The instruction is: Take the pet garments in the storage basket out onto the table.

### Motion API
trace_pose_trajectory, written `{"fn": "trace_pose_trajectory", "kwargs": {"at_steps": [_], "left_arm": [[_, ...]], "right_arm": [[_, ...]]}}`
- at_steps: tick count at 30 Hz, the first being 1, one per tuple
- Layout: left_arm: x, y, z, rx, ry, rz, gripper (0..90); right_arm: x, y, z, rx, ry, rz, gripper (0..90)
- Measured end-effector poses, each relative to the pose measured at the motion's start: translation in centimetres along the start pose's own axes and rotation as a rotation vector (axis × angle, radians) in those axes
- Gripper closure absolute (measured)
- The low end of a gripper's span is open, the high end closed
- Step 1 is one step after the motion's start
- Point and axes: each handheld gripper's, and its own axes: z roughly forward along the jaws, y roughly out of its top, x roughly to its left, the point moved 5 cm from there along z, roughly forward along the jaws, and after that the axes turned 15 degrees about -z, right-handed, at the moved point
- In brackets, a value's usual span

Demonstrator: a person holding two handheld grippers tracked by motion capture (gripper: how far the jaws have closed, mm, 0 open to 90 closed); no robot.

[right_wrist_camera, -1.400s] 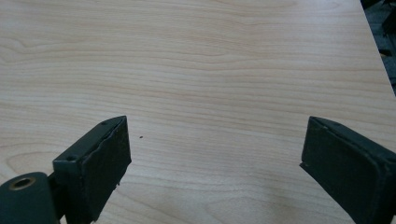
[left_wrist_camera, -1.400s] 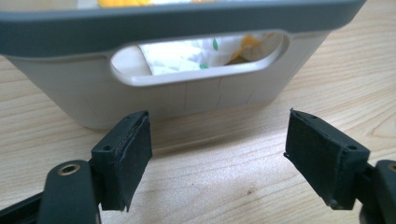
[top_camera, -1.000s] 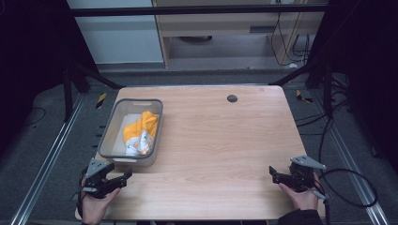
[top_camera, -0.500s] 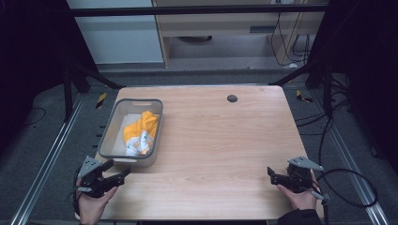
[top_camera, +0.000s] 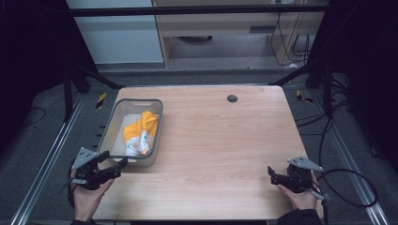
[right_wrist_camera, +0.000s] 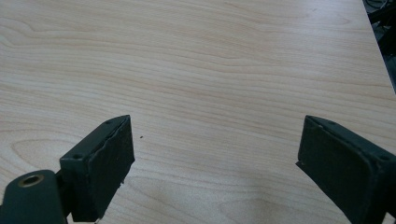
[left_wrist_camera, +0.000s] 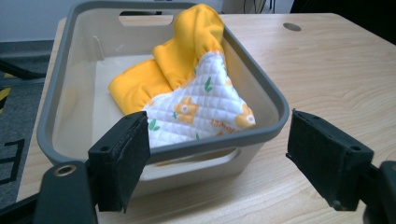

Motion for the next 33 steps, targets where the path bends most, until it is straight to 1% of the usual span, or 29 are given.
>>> {"fn": "trace_pose_trajectory", "kwargs": {"at_steps": [2, 8, 10, 12, 16, 20, 29, 33], "left_arm": [[0.0, 0.5, -0.1, -0.008, -0.004, -0.002, 20.5], [0.4, 1.4, 0.1, -0.018, 0.006, -0.007, 20.2], [0.6, 1.9, 0.3, -0.022, 0.003, -0.022, 20.1], [0.8, 2.3, 0.4, -0.03, 0.008, -0.025, 20.0], [1.0, 2.8, 0.7, -0.03, 0.019, -0.026, 19.7], [1.1, 3.4, 0.9, -0.03, 0.02, -0.035, 19.6], [0.7, 4.8, 1.4, -0.043, 0.006, -0.036, 19.4], [0.3, 5.5, 1.7, -0.036, 0.004, -0.024, 19.4]], "right_arm": [[0.0, 0.0, 0.0, 0.001, -0.002, -0.003, 10.6], [0.0, 0.0, 0.1, 0.003, -0.003, -0.008, 10.9], [0.0, 0.0, 0.1, 0.004, -0.003, -0.012, 11.0], [0.1, 0.0, 0.0, 0.003, -0.002, -0.008, 11.0], [0.1, 0.0, 0.1, 0.005, -0.003, -0.013, 11.1], [0.1, 0.0, 0.1, 0.005, -0.007, -0.017, 11.2], [0.1, 0.0, 0.0, -0.002, -0.006, -0.015, 11.6], [0.0, 0.0, 0.1, -0.001, -0.007, -0.015, 11.6]]}}
